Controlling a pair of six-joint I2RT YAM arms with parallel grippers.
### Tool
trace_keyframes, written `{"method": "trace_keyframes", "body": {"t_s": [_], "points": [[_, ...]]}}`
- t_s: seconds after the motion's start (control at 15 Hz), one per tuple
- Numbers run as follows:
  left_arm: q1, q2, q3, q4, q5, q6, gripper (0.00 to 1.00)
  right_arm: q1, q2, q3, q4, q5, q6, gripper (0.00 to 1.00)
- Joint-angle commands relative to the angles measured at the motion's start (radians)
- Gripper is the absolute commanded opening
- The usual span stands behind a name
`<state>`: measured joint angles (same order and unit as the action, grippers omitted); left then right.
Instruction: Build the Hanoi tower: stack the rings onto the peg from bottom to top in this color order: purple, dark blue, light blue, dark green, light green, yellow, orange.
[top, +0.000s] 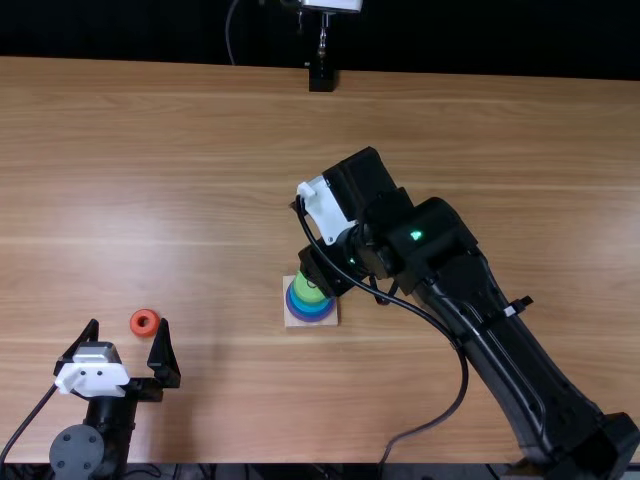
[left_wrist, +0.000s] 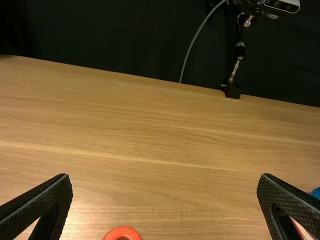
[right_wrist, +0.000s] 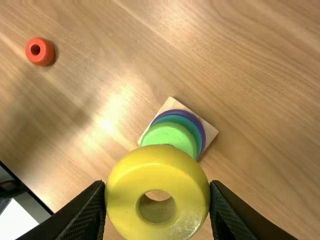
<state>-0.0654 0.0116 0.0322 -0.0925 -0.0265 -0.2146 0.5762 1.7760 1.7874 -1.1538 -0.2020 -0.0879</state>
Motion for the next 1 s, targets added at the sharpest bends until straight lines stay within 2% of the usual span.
{"method": "trace_keyframes", "body": {"t_s": [0.0, 0.2, 0.93], "points": [[0.006, -0.012, -0.032, 0.0, -0.01, 0.005, 1.0, 0.016, 0.017, 0.04, 0.013, -0.015, 0.005, 0.0], [0.006, -0.012, -0.032, 0.0, -0.01, 0.005, 1.0, 0.017, 0.03, 0.04, 0.017, -0.015, 0.014, 0.0], [0.006, -0.012, -0.032, 0.0, -0.008, 0.005, 1.0, 0.044, 0.037, 0.023, 0.004, -0.013, 0.011, 0.0]]}}
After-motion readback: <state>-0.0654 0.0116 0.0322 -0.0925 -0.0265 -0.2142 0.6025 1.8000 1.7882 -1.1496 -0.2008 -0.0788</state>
